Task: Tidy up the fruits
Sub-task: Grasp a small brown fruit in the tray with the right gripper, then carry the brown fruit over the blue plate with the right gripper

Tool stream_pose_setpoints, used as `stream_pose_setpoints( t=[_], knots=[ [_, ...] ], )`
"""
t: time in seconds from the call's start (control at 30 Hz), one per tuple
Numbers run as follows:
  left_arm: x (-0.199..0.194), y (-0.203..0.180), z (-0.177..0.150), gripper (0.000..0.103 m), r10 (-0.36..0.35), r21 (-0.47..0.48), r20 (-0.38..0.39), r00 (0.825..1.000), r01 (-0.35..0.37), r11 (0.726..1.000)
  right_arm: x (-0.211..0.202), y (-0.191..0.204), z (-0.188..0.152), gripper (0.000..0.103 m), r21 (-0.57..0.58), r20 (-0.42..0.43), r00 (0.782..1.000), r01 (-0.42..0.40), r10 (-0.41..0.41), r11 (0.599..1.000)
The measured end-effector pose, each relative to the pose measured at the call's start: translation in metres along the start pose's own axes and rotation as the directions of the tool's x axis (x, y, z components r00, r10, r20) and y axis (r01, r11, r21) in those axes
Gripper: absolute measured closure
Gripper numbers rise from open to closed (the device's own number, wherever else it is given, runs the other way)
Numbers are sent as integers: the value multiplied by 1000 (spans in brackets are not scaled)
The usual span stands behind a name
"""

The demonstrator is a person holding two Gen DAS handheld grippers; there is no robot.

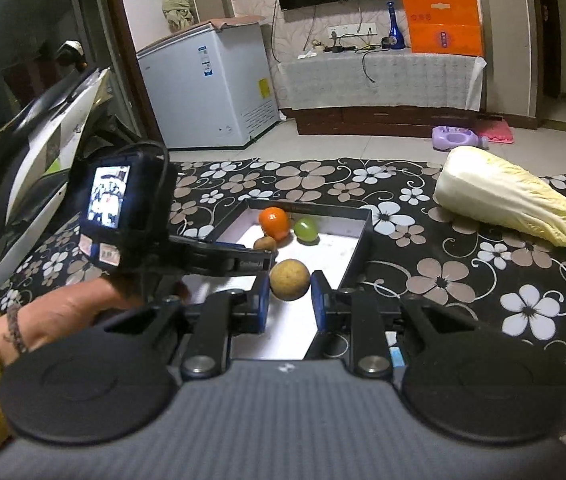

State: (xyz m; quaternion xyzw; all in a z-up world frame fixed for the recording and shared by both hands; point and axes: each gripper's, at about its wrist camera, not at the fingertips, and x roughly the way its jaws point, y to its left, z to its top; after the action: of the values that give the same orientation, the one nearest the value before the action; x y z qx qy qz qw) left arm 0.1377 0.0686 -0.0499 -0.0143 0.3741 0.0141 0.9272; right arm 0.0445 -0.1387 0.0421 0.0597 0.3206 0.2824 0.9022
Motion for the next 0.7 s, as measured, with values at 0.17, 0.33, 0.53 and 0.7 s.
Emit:
stream_pose_setpoints(
  t=[0.17,0.33,0.53,0.7],
  knots=[
    [-2,-5,-2,77,-10,18,26,1000,9,1000,0,-5,-4,78,-11,-12,1000,12,-12,1000],
    [-10,-10,-4,77,-14,32,52,999,12,999,-1,-7,-5,78,-14,-18,1000,15,-15,1000],
    [-30,-22,-11,77,-22,75,65,998,17,997,5,-6,-7,78,-31,-40,999,12,-14,999],
    [-54,-31,-19,77,-14,78,88,996,7,997,7,-7,-10,78,-24,-56,998,19,-20,1000]
  ],
)
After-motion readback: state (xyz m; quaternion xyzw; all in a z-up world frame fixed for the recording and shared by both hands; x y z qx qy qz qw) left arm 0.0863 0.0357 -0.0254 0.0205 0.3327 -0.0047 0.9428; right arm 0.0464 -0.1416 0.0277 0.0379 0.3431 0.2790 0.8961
